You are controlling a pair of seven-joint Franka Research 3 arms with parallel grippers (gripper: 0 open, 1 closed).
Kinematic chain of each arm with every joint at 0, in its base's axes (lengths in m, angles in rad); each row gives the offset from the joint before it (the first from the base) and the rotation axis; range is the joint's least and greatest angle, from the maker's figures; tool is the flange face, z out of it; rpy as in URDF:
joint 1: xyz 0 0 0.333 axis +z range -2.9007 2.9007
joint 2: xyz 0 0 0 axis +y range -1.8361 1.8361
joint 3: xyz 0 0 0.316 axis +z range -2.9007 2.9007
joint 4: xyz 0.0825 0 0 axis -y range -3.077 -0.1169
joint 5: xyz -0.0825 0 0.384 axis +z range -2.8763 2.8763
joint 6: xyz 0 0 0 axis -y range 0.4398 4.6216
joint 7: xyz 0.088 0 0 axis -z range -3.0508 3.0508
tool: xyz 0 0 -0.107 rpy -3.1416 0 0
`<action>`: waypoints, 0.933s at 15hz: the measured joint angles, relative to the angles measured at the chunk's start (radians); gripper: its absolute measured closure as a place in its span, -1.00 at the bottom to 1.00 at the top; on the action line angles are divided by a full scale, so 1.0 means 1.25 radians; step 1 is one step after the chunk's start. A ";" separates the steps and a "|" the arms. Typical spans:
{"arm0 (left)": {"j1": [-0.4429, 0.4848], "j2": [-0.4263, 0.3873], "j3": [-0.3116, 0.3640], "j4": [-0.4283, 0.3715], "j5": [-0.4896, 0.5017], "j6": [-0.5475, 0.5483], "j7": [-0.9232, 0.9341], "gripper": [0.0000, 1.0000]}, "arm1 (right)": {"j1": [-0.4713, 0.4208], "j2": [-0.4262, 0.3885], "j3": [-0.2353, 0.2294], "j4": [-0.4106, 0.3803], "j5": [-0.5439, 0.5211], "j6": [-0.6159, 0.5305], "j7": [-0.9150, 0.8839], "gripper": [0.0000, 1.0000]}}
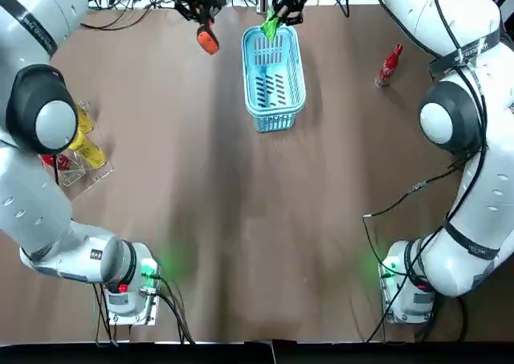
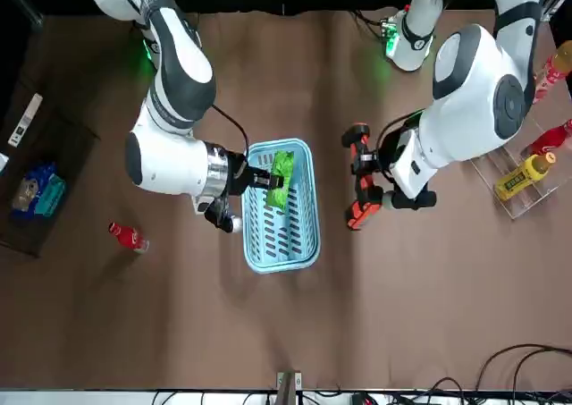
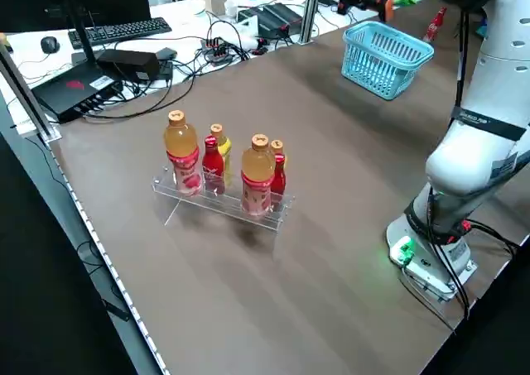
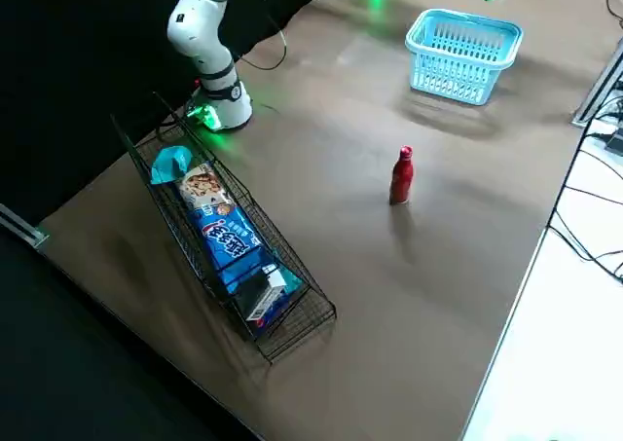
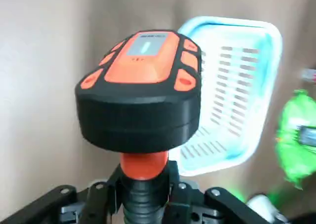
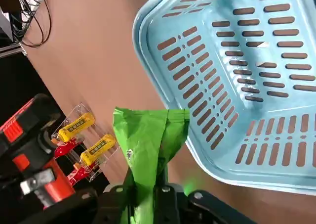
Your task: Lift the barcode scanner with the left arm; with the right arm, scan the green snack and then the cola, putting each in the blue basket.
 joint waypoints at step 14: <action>0.002 0.015 0.000 -0.019 0.223 -0.028 0.000 0.27 | 0.094 0.121 -0.001 -0.022 -0.293 0.171 -0.190 0.66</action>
